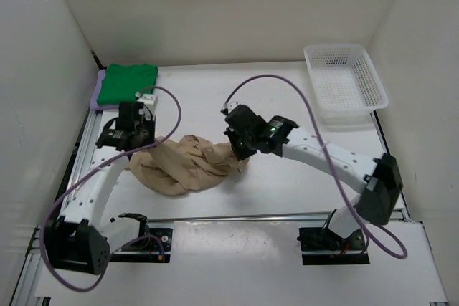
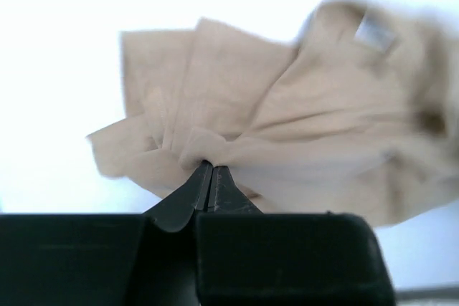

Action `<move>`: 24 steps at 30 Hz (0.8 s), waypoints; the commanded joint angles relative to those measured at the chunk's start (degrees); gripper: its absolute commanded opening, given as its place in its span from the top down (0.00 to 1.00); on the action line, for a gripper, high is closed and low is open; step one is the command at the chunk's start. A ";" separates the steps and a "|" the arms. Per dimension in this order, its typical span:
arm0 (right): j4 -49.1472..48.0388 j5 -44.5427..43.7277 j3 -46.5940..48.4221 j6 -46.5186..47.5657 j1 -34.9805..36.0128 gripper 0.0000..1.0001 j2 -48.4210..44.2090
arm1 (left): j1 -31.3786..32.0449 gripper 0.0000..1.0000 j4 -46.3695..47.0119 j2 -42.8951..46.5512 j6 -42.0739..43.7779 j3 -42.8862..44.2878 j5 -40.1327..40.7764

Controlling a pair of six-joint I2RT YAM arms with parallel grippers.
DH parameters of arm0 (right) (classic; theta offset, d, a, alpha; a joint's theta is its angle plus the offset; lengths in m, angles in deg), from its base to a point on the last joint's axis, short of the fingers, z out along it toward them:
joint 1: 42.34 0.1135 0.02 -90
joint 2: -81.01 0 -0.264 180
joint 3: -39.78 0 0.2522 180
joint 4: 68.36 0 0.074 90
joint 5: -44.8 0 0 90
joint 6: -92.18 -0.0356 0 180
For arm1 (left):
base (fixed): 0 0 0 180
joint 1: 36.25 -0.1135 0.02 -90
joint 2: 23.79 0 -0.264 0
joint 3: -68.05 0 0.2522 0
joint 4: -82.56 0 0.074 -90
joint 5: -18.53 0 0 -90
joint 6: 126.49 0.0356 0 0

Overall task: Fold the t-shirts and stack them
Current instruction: Flatten out the tshirt

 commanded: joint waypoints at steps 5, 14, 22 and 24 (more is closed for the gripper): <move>0.88 16.36 15.61 0.61 2.95 1.00 -11.84 | -7.29 0.90 0.80 11.45 -0.01 18.35 9.22; -15.65 20.61 5.71 -13.19 2.95 1.00 -26.88 | -8.53 0.90 4.14 2.52 -0.01 49.81 6.45; -20.83 14.99 -12.22 -24.79 2.95 1.00 -29.97 | 2.51 0.90 4.67 -27.76 -0.01 71.69 -1.14; -21.54 12.27 -12.94 -27.34 2.95 1.00 -29.09 | 5.86 0.85 4.14 -33.86 -0.01 72.51 1.39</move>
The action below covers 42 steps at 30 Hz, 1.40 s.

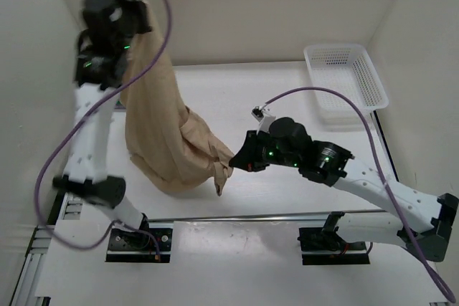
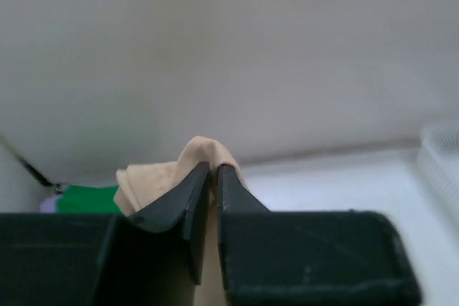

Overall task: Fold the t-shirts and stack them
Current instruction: Flatten out the tshirt

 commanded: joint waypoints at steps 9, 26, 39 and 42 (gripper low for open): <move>2.33 -12.25 -3.46 -19.13 -14.57 1.00 7.53 | 10.16 0.00 -11.77 -19.52 -0.05 -0.30 8.48; 1.30 -5.23 -14.54 -18.61 -22.32 1.00 15.80 | -10.93 0.30 -16.44 17.79 -0.05 -72.32 6.64; 1.81 -4.17 -18.24 -12.73 -23.37 1.00 14.66 | -17.35 0.10 -9.22 -2.77 -0.05 -60.99 -4.44; 1.81 -4.17 -17.63 -11.24 -23.38 1.00 15.18 | -18.06 0.09 -10.62 -10.76 -0.05 -58.09 -5.24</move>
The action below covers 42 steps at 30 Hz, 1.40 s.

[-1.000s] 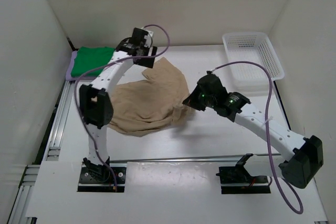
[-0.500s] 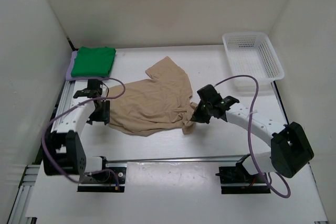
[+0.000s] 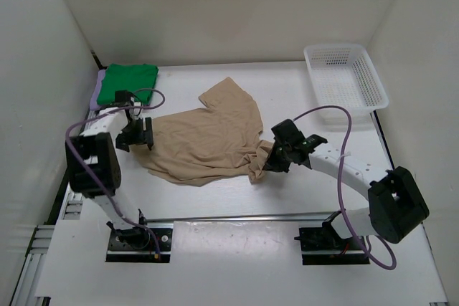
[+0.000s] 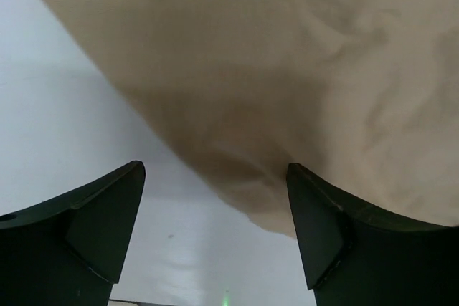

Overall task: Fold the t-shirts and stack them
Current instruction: Flatten out the tshirt

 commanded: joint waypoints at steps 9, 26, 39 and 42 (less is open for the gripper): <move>1.10 -1.42 1.13 4.39 -0.41 1.00 -2.89 | -1.72 0.90 -3.83 -4.30 -0.01 6.25 -4.47; 6.28 -3.27 -7.04 7.20 5.13 1.00 -13.09 | 8.73 0.83 -14.82 9.73 -0.01 26.96 -1.23; 3.65 2.35 -1.94 5.97 0.56 1.00 -4.04 | 13.85 0.00 -14.65 -27.50 -0.01 57.34 12.93; 3.65 2.36 -1.94 6.67 0.03 1.00 -4.04 | 11.31 0.00 -9.73 -15.58 -0.01 48.04 11.00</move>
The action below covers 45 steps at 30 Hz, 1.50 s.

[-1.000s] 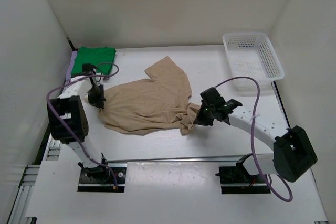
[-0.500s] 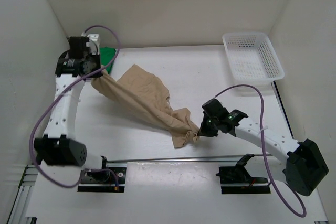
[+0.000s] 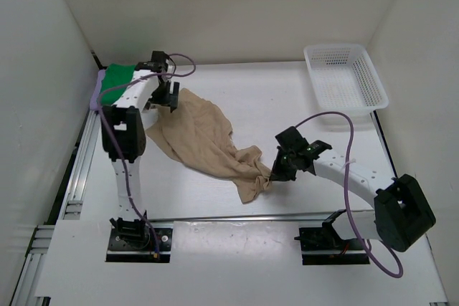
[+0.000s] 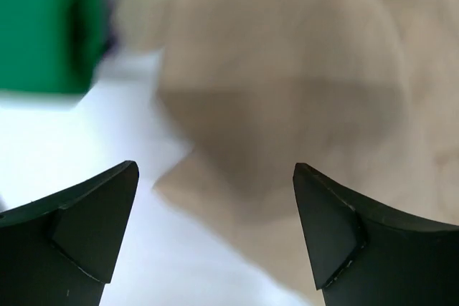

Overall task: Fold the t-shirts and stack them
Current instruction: Flatten out the tshirt

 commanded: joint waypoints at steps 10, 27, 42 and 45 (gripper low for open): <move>-2.33 2.36 1.16 2.59 -0.27 1.00 2.35 | -12.39 0.13 11.78 33.21 -0.05 -32.75 -17.55; -3.38 2.36 -2.27 4.88 -1.42 1.00 1.83 | -13.73 0.20 15.91 18.87 -0.05 -31.72 -16.97; 2.14 -0.70 -1.22 7.87 -6.94 0.56 -0.18 | -13.55 0.90 15.30 16.92 -0.05 -37.06 -20.12; 7.24 -4.31 -3.04 7.87 -12.28 0.50 -5.53 | -16.88 0.90 12.76 25.07 -0.05 -43.20 -19.25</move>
